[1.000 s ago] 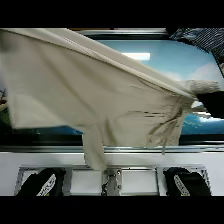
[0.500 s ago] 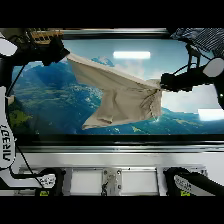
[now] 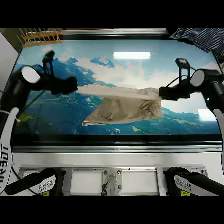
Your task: Fold the clothes and pants, and hang the long-sleeved shirts on hangers.
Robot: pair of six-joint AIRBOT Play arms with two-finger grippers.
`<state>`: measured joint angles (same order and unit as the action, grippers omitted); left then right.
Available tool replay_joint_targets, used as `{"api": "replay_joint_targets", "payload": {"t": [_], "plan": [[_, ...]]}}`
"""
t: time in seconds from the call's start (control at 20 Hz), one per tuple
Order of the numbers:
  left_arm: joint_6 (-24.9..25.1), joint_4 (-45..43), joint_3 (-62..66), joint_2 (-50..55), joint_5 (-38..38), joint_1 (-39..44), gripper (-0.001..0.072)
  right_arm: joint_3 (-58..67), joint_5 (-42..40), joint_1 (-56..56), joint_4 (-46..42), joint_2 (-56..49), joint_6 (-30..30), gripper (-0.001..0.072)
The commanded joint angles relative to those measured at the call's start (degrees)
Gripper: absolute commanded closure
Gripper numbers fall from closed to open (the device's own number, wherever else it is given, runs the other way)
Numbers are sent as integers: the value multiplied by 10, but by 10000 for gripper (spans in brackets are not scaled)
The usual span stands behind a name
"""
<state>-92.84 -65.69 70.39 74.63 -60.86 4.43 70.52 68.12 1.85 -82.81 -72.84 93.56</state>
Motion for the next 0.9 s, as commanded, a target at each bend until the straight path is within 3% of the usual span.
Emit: {"api": "replay_joint_targets", "payload": {"t": [0.0, 0.3, 0.55, 0.65, 0.7, 0.75, 0.8, 0.85], "plan": [[-8, -32, -177, -45, 85, 29, 704, -102, -35, 0, -19, 10, -6, 694], [-33, -32, -299, -13, 165, 70, 704, -222, -99, 1, -5, 9, -6, 693], [-42, -32, -305, -1, 170, 68, 703, -253, -103, 1, 16, 9, -6, 690], [-43, -32, -304, -1, 156, 68, 697, -253, -103, 1, 35, 12, -9, 657], [-42, -33, -300, -3, 145, 68, 506, -251, -102, 0, 47, 18, -25, 434], [-42, -35, -292, -12, 131, 64, 259, -244, -94, -1, 55, 30, -44, 159], [-40, -34, -282, -30, 116, 57, 198, -233, -76, -5, 55, 46, -56, 116], [-41, -34, -272, -52, 103, 49, 198, -218, -51, -15, 55, 66, -69, 116]]}}
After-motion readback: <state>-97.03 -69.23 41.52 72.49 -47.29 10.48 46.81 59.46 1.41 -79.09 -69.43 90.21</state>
